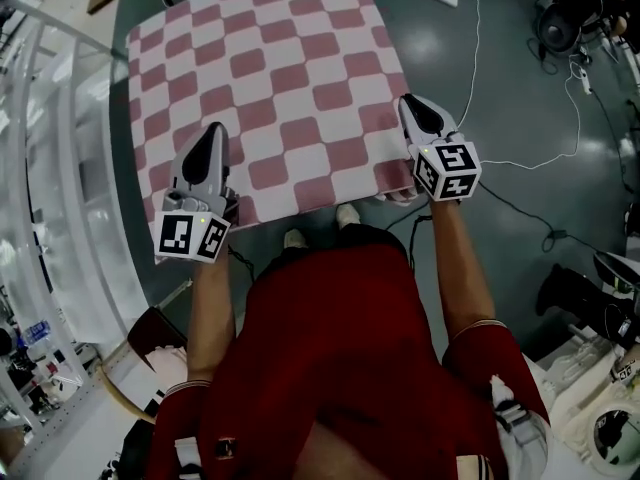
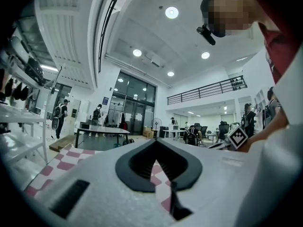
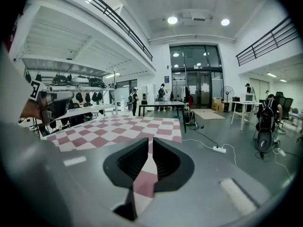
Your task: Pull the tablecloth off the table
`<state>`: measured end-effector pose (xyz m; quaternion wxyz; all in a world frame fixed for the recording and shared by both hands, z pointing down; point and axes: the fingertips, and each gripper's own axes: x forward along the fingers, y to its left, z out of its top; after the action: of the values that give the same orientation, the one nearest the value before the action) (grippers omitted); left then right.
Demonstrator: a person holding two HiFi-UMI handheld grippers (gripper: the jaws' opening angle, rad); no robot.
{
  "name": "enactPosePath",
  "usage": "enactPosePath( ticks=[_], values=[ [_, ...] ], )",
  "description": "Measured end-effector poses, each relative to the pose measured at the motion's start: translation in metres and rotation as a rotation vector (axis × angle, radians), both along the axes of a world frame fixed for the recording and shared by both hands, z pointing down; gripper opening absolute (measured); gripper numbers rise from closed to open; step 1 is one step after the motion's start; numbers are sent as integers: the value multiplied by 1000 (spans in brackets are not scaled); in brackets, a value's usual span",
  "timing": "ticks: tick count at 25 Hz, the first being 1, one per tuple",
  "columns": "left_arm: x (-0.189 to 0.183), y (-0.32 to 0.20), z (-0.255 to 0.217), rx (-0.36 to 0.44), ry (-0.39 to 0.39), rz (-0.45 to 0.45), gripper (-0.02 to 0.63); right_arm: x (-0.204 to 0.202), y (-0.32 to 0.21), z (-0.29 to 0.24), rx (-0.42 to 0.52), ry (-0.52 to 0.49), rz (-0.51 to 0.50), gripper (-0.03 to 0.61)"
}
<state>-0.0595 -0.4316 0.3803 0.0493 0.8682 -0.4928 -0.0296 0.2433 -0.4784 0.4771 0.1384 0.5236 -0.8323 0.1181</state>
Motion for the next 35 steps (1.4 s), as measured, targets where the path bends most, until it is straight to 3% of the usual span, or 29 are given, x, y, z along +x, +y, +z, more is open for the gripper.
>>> enactPosePath(
  ticks=[15, 28, 31, 35],
  values=[
    [52, -23, 21, -80, -106, -117, 3, 56, -70, 101, -242, -55, -113, 178],
    [62, -25, 34, -126, -144, -186, 3, 58, -84, 146, -424, -208, -185, 204],
    [60, -24, 34, -130, -140, -199, 3, 57, -82, 146, -450, -269, -181, 176],
    [57, -22, 34, -132, -133, -212, 3, 56, -82, 144, -448, -237, -147, 163]
  ],
)
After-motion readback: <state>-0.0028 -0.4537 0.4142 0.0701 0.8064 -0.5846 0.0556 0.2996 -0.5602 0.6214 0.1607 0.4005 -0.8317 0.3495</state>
